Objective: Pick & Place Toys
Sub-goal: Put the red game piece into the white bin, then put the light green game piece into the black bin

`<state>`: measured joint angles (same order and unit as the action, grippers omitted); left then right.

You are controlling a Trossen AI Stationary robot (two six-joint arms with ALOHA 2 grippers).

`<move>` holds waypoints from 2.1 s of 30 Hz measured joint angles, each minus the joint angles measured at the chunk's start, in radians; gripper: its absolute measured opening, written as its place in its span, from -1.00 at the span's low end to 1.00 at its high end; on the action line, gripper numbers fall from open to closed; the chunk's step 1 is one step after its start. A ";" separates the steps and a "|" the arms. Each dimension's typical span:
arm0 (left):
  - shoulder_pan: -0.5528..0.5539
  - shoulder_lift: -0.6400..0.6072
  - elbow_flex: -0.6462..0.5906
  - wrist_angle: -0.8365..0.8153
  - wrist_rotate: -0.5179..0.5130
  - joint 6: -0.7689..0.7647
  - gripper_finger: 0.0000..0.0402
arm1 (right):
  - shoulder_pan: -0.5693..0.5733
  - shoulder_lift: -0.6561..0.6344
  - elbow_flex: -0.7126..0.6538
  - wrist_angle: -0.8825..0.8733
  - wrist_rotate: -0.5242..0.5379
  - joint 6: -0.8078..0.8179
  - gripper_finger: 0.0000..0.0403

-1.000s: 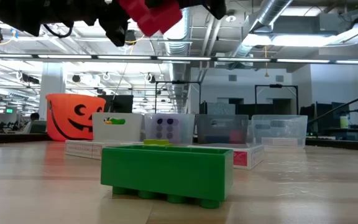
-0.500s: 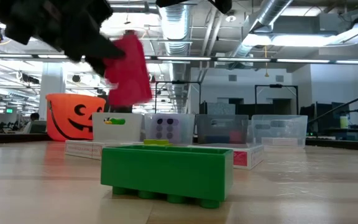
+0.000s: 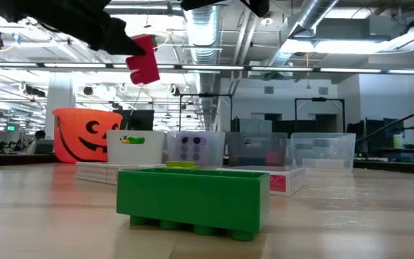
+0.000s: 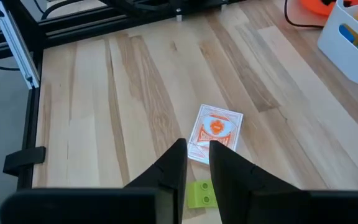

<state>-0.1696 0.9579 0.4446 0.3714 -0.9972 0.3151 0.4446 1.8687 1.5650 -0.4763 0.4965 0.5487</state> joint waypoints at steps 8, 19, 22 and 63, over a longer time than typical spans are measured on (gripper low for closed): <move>0.280 -0.019 0.000 0.005 0.206 0.014 -0.37 | 0.001 0.000 0.000 0.001 0.053 0.001 -0.68; 0.627 0.101 0.000 -0.010 0.483 -0.125 -0.30 | 0.037 0.000 -0.001 0.000 0.131 0.010 -0.68; 0.652 0.126 0.000 -0.010 0.483 -0.133 0.03 | 0.047 0.000 -0.001 -0.002 0.139 0.010 -0.68; -0.133 0.290 0.000 -0.110 0.887 -0.295 0.90 | 0.009 0.001 -0.001 -0.046 0.043 0.107 -0.68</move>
<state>-0.3023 1.2481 0.4450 0.2611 -0.1100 0.0200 0.4539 1.8694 1.5642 -0.5222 0.5396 0.6560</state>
